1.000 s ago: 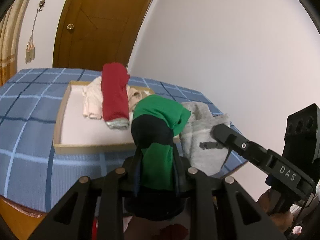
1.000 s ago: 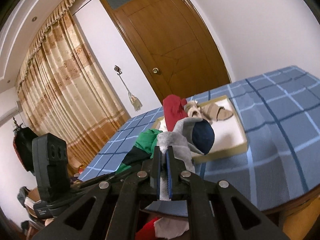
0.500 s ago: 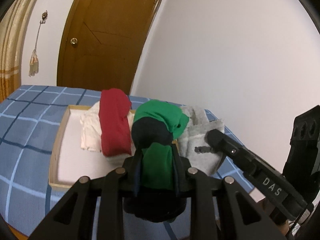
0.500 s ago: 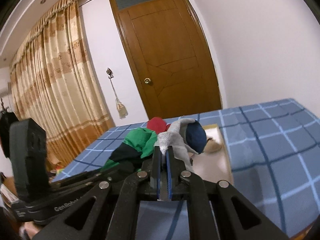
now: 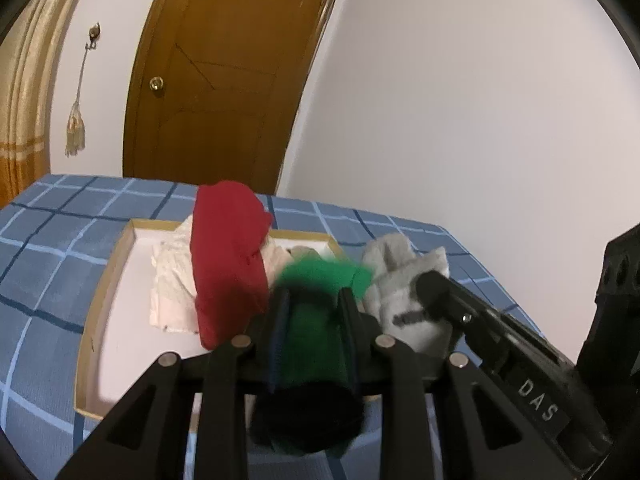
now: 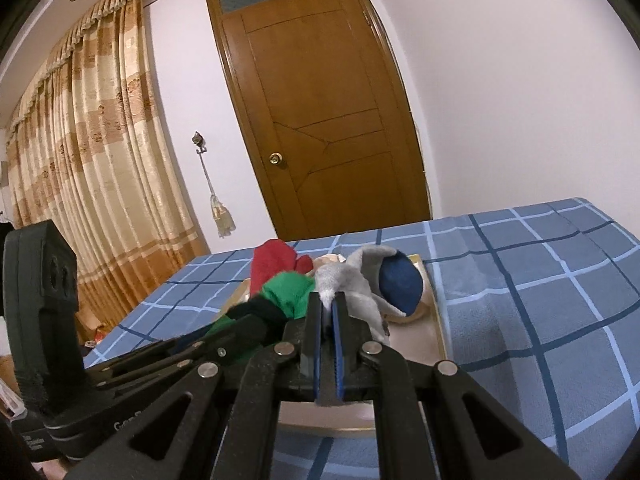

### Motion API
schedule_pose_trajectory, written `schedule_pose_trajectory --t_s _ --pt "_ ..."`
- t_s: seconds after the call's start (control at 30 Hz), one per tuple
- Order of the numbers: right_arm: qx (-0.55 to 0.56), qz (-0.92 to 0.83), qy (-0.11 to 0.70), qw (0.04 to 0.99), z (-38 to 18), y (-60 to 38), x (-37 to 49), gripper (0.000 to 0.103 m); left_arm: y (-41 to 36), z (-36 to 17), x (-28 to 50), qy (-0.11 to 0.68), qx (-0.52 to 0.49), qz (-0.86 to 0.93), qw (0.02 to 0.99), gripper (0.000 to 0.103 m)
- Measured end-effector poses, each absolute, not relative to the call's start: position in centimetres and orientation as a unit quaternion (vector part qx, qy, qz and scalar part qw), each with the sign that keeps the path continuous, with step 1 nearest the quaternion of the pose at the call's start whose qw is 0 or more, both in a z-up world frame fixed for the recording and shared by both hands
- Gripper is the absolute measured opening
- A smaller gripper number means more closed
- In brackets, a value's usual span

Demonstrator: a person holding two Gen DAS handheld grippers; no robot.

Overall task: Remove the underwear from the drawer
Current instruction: 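Lift both held socks up and carry them over the white tray, then lower the socks into the tray and open both tools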

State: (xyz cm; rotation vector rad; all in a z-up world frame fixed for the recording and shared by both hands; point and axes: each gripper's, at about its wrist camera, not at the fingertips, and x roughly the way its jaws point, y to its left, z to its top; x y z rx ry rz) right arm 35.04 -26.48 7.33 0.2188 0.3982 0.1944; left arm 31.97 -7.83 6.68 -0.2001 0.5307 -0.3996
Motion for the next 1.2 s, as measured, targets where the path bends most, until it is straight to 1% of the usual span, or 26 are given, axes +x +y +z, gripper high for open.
schedule_pose_trajectory --t_s 0.2,0.33,0.5,0.6,0.77,0.8,0.83,0.87,0.9,0.93,1.1,1.17,1.2 --pt "0.089 0.076 0.18 0.977 6.3 -26.2 35.9 0.006 -8.6 6.3 33.1 0.245 -0.084 -0.178 0.949 0.023" --pt "0.099 0.068 0.189 0.975 5.5 -26.6 37.2 0.006 -9.2 5.6 34.2 0.249 -0.073 -0.169 0.951 0.023" --pt "0.092 0.064 0.206 0.972 4.4 -26.7 38.8 0.006 -9.2 4.3 35.9 0.272 -0.077 -0.162 0.945 0.023" --pt "0.089 0.063 0.219 0.97 3.6 -27.0 39.7 0.006 -8.3 3.4 36.6 0.289 -0.096 -0.159 0.939 0.023" --pt "0.108 0.076 0.247 0.96 2.4 -27.6 40.5 0.006 -7.7 2.4 36.5 0.321 -0.107 -0.166 0.926 0.023" --pt "0.111 0.074 0.249 0.959 2.3 -27.7 40.6 0.006 -7.7 2.4 36.2 0.327 -0.105 -0.173 0.923 0.029" --pt "0.113 0.071 0.251 0.959 2.2 -27.9 40.5 0.006 -8.0 2.5 35.8 0.335 -0.103 -0.183 0.919 0.039" --pt "0.116 0.069 0.252 0.958 2.1 -28.1 40.5 0.006 -8.1 2.5 35.6 0.339 -0.101 -0.188 0.916 0.044" --pt "0.119 0.066 0.253 0.958 2.1 -28.2 40.5 0.006 -8.4 2.5 35.3 0.346 -0.096 -0.193 0.913 0.052" --pt "0.122 0.065 0.256 0.957 2.0 -28.4 40.5 0.006 -8.9 2.4 35.2 0.357 -0.086 -0.199 0.909 0.053" --pt "0.117 0.067 0.261 0.956 2.2 -28.3 40.1 0.006 -11.8 0.2 36.6 0.443 -0.036 -0.202 0.872 0.054" --pt "0.119 0.067 0.26 0.956 2.4 -28.4 39.9 0.007 -11.9 -0.3 36.9 0.453 -0.035 -0.196 0.869 0.046" --pt "0.118 0.067 0.259 0.956 2.4 -28.5 39.8 0.007 -11.9 -0.3 37.2 0.454 -0.037 -0.193 0.869 0.04"
